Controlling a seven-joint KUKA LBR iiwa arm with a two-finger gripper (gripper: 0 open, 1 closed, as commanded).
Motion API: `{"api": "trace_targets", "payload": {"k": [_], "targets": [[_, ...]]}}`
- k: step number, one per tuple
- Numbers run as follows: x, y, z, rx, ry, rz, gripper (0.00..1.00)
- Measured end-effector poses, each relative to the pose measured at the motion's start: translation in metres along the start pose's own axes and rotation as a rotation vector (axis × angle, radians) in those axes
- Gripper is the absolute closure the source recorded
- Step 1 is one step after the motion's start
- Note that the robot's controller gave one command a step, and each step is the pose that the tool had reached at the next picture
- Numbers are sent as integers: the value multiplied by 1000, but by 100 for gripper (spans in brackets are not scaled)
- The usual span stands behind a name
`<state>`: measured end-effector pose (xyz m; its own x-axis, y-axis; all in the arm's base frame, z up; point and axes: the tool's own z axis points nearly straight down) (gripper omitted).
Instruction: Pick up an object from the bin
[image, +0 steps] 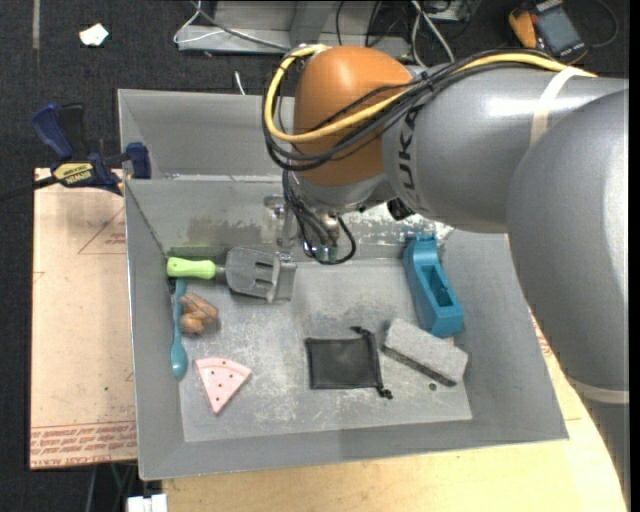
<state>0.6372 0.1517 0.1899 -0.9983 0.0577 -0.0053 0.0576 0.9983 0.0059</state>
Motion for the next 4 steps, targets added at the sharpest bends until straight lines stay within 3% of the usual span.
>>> {"api": "trace_targets", "payload": {"k": [1, 2, 3, 4], "targets": [[2, -8, 11, 1, 3, 93, 0], [-14, -76, 62, -1, -2, 49, 0], [-11, -105, 81, -1, 2, 96, 0], [2, -140, 76, -2, -1, -53, 0]]}}
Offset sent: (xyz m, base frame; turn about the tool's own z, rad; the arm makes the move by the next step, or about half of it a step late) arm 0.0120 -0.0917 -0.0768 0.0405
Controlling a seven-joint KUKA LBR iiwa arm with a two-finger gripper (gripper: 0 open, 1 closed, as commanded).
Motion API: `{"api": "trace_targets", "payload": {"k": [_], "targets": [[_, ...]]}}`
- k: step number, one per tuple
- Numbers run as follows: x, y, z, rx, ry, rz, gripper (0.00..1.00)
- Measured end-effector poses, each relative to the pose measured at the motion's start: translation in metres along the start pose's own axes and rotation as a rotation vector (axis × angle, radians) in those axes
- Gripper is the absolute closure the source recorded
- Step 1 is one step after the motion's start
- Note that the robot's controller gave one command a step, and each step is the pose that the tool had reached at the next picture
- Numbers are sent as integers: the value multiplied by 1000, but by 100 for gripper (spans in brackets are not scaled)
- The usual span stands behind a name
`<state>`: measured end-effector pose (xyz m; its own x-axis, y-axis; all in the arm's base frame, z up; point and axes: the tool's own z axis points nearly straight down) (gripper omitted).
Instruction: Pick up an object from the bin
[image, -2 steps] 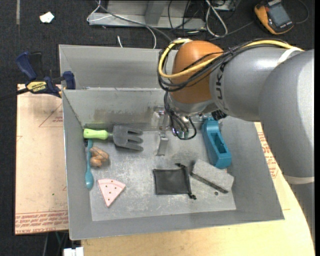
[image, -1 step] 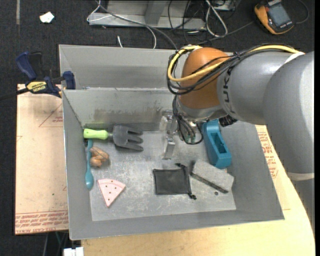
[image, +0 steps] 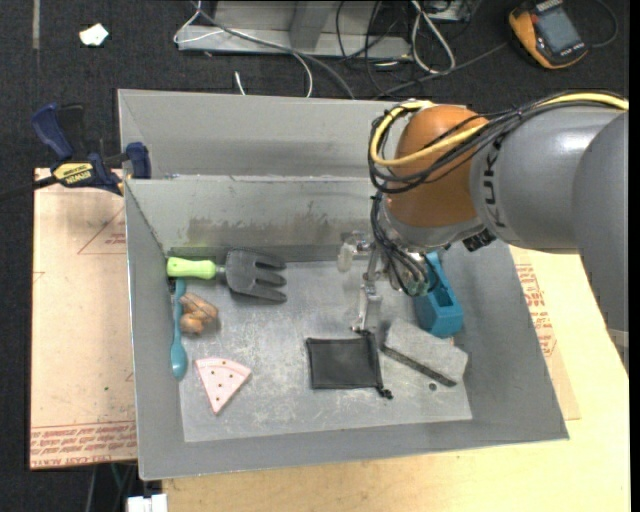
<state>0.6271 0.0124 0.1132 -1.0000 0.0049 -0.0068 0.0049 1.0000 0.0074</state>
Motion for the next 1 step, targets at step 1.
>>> {"api": "trace_targets", "payload": {"k": [1], "targets": [[10, -13, -22, -2, -2, 4, 0]]}}
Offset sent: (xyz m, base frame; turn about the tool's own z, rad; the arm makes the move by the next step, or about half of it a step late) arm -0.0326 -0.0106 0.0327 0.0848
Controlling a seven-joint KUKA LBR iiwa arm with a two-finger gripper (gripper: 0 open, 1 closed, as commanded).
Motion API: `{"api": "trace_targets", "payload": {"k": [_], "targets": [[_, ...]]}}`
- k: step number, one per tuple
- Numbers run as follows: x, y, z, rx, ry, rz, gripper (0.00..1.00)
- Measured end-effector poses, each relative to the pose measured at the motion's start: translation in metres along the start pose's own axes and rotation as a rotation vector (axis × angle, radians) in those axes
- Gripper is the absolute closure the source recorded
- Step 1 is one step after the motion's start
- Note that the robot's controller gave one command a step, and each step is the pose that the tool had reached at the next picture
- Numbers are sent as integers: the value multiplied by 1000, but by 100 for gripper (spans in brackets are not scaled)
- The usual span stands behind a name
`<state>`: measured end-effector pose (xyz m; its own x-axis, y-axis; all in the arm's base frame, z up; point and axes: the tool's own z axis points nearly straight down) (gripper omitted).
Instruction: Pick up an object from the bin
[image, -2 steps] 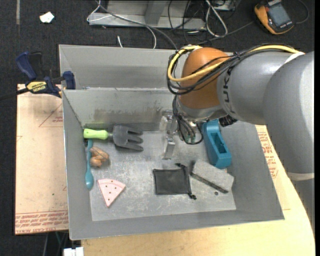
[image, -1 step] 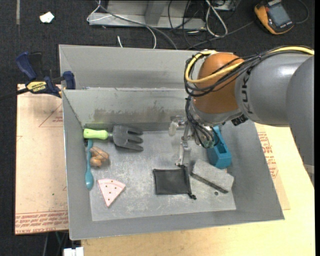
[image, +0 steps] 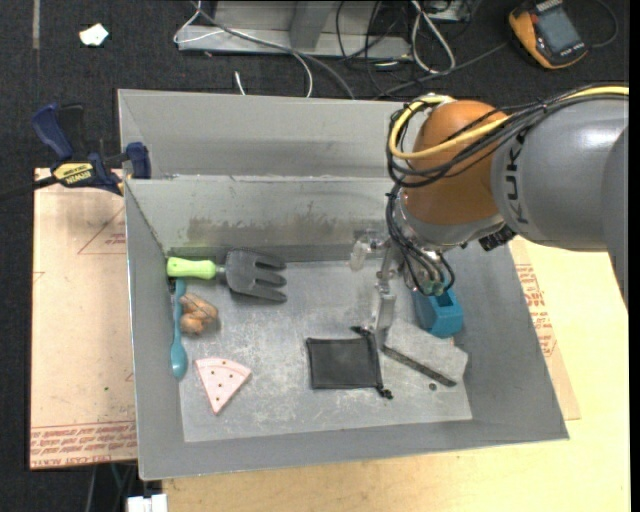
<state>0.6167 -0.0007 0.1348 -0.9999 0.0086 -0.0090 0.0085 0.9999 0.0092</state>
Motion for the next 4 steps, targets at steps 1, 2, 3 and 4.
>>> {"api": "trace_targets", "payload": {"k": [1, 2, 3, 4], "targets": [[12, 3, -8, 2, 2, 169, 0], [39, -35, 46, 0, -6, 31, 0], [41, -34, 60, 0, -1, 110, 0], [55, -24, 59, -1, -2, 18, 0]]}}
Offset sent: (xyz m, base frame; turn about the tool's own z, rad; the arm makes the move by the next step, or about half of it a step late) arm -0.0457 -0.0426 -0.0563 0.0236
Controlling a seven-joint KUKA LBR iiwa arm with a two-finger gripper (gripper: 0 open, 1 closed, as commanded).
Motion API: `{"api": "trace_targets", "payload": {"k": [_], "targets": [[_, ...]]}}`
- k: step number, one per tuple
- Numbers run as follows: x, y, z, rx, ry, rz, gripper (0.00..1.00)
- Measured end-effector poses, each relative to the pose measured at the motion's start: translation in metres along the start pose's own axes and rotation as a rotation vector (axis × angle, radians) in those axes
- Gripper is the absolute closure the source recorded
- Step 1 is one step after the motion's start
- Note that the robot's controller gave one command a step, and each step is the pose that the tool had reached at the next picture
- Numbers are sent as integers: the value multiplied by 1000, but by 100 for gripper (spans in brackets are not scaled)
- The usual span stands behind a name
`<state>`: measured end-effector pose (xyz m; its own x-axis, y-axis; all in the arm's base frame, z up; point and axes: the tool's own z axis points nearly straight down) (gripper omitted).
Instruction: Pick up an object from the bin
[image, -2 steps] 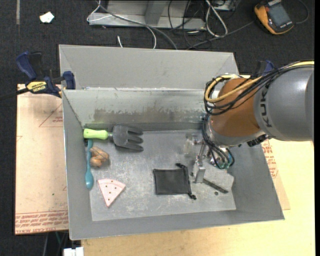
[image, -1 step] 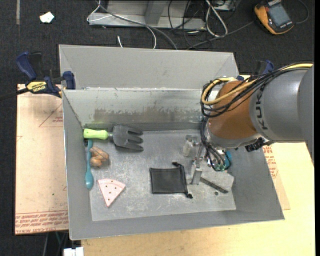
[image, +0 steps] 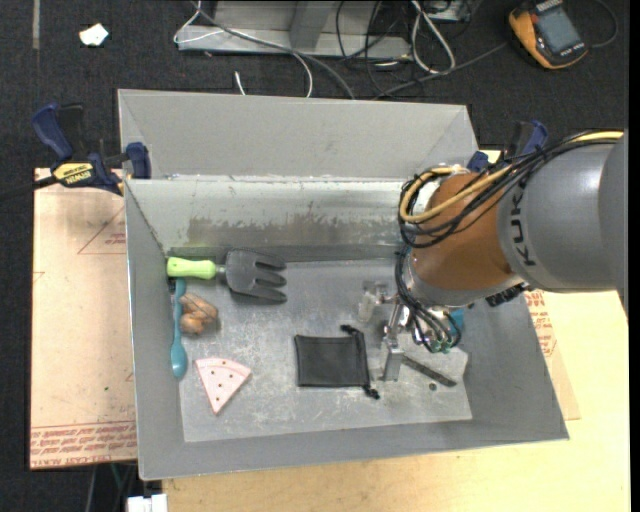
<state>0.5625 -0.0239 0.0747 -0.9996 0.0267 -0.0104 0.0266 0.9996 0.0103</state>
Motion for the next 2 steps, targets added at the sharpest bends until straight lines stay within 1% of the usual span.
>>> {"api": "trace_targets", "payload": {"k": [1, 2], "targets": [[16, 20, 4, -2, -5, -19, 0], [11, 58, 5, -2, -2, -31, 0]]}}
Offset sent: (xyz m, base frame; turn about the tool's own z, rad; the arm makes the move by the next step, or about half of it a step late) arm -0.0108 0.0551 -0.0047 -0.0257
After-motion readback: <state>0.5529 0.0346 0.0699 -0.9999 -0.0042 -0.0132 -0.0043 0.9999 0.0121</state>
